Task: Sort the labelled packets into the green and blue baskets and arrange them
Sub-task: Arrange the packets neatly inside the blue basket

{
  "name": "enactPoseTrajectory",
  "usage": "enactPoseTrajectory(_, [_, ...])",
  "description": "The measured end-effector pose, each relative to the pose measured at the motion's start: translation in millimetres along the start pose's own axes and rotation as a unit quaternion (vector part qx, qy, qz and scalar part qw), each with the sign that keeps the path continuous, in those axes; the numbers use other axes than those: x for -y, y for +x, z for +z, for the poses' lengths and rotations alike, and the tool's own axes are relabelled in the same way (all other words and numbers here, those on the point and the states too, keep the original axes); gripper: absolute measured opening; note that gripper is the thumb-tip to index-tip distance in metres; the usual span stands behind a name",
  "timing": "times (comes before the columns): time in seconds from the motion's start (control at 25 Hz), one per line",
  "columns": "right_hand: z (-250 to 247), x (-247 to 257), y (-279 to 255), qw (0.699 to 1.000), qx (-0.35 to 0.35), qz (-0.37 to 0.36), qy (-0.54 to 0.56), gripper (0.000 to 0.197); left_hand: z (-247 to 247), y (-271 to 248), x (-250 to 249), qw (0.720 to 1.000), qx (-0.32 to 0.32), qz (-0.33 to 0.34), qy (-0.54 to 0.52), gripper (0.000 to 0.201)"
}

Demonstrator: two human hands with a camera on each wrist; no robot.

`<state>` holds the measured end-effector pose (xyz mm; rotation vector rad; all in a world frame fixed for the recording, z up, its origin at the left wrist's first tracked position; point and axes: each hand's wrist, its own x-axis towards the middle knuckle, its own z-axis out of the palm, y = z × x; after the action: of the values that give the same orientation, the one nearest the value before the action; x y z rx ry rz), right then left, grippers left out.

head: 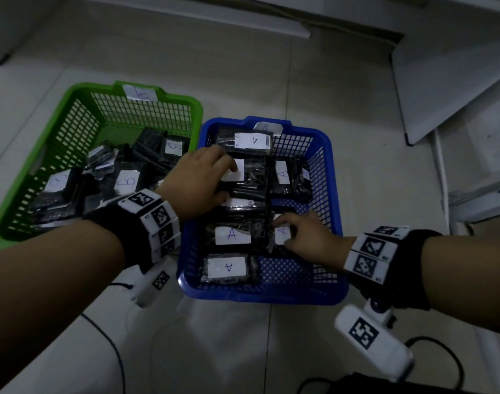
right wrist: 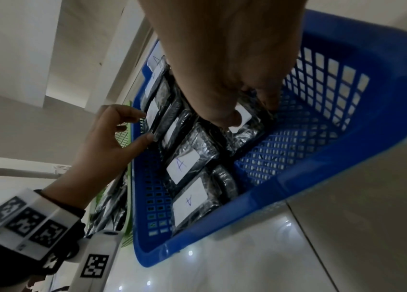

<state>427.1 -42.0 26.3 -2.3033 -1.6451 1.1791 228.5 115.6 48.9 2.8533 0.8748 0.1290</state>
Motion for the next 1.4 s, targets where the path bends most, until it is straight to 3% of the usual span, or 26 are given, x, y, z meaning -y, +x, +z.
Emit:
enactPoseTrajectory(0.08, [-2, -2, 2, 1.000, -0.023, -0.001, 0.011, 0.041, 4, 7, 2, 0.997, 0.041, -0.060, 0.019, 0.078])
enactPoseTrajectory(0.16, [-7, 5, 6, 0.997, -0.075, -0.002, 0.034, 0.027, 5, 15, 4, 0.992, 0.085, -0.082, 0.033, 0.091])
enactPoseTrajectory(0.24, [-16, 16, 12, 0.988, -0.138, -0.014, 0.072, 0.016, 6, 21, 7, 0.992, 0.096, -0.072, 0.037, 0.090])
enactPoseTrajectory(0.32, [-26, 29, 22, 0.978, -0.168, -0.026, 0.123, 0.017, 5, 23, 9, 0.995, 0.083, -0.054, 0.028, 0.081])
enactPoseTrajectory(0.52, [-40, 51, 48, 0.950, -0.115, 0.029, 0.290, 0.039, 4, 20, 8, 0.996, 0.083, -0.044, 0.001, 0.069])
enactPoseTrajectory(0.64, [-44, 59, 50, 0.926, -0.125, 0.020, 0.355, 0.045, 5, 16, 1, 0.998, 0.050, 0.018, -0.040, 0.069])
enactPoseTrajectory(0.76, [-61, 52, 36, 0.950, -0.069, -0.017, 0.303, 0.026, 8, 17, -12, 0.994, 0.026, 0.077, -0.067, 0.077])
enactPoseTrajectory(0.84, [-66, 36, 23, 0.965, -0.043, 0.005, 0.259, 0.011, 11, 19, -16, 0.994, 0.023, 0.078, -0.077, 0.083])
enactPoseTrajectory(0.92, [-61, 17, 10, 0.963, -0.045, 0.045, 0.263, 0.011, 15, 21, -14, 0.995, 0.031, 0.069, -0.064, 0.080])
enactPoseTrajectory(1.0, [-51, 2, -4, 0.954, -0.084, 0.049, 0.283, 0.015, 18, 23, -9, 0.996, 0.054, 0.053, -0.048, 0.074])
enactPoseTrajectory(1.12, [-38, -6, -21, 0.939, -0.223, 0.042, 0.257, 0.026, 20, 26, -7, 0.995, 0.080, 0.043, -0.042, 0.071])
enactPoseTrajectory(1.2, [-29, -5, -24, 0.944, -0.249, 0.042, 0.210, 0.028, 19, 27, -8, 0.995, 0.084, 0.037, -0.039, 0.071])
enactPoseTrajectory(1.4, [-10, -3, -2, 0.991, -0.087, 0.054, 0.082, 0.025, 7, 32, -9, 0.997, 0.067, 0.032, -0.025, 0.055])
